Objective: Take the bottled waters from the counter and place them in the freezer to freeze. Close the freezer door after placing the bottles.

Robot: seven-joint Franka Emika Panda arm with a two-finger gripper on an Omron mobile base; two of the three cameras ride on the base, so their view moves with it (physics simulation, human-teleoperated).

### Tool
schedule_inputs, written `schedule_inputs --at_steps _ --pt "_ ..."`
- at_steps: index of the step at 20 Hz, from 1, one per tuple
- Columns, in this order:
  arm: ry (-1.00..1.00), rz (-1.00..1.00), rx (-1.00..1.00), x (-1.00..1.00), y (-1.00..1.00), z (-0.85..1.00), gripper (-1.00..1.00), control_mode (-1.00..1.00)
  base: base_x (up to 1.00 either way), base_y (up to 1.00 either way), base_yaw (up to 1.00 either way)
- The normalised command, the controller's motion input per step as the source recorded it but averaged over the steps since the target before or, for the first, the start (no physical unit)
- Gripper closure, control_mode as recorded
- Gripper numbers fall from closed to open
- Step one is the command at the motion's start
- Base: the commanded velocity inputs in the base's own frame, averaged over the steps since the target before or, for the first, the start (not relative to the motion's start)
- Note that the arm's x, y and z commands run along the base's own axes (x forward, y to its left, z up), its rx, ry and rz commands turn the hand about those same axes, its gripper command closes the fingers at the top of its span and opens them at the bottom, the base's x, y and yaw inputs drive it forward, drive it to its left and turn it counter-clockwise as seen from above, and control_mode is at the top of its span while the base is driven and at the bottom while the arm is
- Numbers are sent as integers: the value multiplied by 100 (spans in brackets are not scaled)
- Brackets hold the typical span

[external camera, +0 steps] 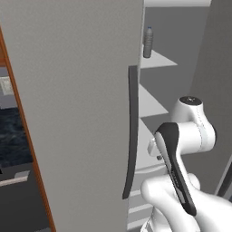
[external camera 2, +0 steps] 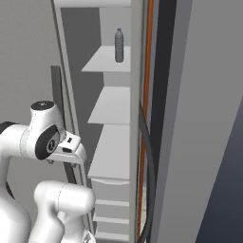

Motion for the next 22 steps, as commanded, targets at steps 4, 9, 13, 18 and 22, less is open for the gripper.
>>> schedule_inputs --at_steps 4,9,13,18,22 --pt "0 0 0 0 0 0 -100 100 -26 60 15" --pt "0 0 0 0 0 0 -100 100 -26 71 17" --pt "0 0 0 0 0 0 -100 100 -41 86 15" --pt "0 0 0 0 0 0 -100 100 -35 95 12" --pt "0 0 0 0 0 0 -100 100 -10 96 6"
